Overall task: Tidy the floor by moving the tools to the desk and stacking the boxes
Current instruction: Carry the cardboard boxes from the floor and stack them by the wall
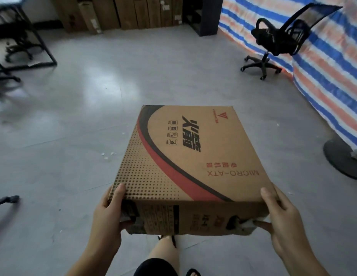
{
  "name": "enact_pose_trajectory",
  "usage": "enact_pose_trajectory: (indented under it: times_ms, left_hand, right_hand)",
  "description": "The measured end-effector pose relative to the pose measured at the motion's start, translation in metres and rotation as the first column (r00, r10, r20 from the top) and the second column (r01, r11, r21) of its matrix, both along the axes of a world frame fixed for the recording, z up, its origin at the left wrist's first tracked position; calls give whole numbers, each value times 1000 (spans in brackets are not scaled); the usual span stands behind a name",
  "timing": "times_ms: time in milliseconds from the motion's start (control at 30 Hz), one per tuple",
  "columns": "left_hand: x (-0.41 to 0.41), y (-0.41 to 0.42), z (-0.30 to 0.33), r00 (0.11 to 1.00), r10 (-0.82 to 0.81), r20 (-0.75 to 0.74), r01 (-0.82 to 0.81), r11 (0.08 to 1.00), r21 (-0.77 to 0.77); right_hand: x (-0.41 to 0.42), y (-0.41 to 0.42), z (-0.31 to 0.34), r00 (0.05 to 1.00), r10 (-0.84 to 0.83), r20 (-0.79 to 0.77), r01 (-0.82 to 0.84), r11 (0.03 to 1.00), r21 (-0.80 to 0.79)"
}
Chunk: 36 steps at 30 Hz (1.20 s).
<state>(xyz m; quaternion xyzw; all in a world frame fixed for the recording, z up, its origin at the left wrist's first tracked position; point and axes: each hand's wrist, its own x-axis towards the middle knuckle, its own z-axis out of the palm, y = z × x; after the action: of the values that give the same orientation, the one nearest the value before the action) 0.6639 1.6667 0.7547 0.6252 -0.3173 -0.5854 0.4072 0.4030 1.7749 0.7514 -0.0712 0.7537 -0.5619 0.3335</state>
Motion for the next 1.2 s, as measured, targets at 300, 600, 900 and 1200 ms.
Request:
enact_pose_trajectory:
  times_ms: [300, 600, 900, 1200]
  left_hand:
    - [-44, -190, -9, 999, 47, 1, -47, 998, -32]
    - [-86, -376, 9, 1000, 21, 5, -21, 998, -58]
    - [-174, -560, -3, 998, 69, -5, -69, 996, -58]
    - [-276, -743, 14, 987, 154, -40, -157, 984, -83]
  right_hand:
    - [-52, -206, -12, 998, 64, -13, -64, 998, -10]
    - [-98, -392, 8, 996, 89, -5, -89, 996, -25]
    - [-185, -588, -1, 992, 125, -1, -125, 991, -35]
    - [-298, -796, 16, 980, 197, -18, -198, 978, -70]
